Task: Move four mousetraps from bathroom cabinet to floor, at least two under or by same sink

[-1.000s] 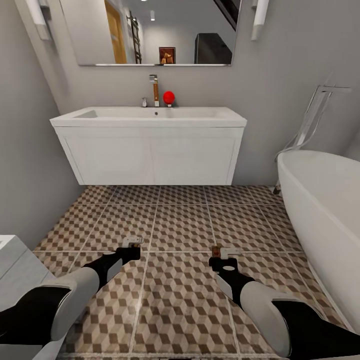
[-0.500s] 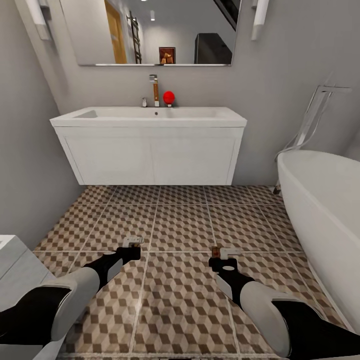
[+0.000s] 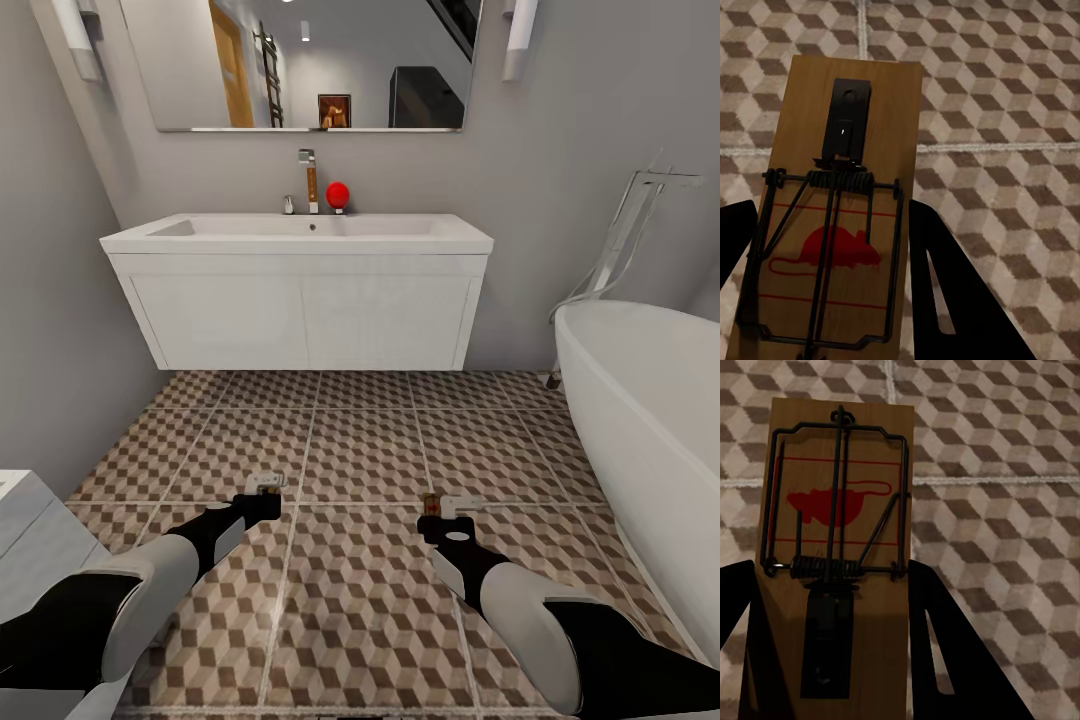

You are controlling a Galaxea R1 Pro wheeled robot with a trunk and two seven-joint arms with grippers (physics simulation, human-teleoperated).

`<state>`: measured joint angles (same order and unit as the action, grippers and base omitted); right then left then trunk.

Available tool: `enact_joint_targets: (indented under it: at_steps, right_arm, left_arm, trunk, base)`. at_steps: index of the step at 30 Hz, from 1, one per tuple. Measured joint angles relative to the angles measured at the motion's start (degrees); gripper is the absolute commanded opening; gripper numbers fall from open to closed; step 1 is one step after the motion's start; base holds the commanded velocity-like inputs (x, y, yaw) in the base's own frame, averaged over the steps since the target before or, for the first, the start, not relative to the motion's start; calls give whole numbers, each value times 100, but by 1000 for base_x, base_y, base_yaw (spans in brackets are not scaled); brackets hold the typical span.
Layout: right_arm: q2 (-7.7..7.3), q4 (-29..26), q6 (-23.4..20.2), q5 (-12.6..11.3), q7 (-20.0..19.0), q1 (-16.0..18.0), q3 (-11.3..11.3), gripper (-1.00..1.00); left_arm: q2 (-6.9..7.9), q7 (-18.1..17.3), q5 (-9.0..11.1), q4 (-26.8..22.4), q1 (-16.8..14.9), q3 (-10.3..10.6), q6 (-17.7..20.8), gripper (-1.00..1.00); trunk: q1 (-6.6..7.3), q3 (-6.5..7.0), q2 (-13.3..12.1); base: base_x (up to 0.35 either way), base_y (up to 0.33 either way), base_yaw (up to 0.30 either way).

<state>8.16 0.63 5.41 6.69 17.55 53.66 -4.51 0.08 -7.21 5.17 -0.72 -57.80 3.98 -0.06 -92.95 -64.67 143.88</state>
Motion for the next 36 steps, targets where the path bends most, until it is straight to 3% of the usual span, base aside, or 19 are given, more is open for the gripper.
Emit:
enact_joint_targets:
  at_steps: [36]
  right_arm:
    - [8,0,-18,34,15,0,-20,-100]
  left_arm:
    - [0,2,0,0,0,0,0,-100]
  trunk:
    - [0,-43,0]
  base:
    - [0,0,11]
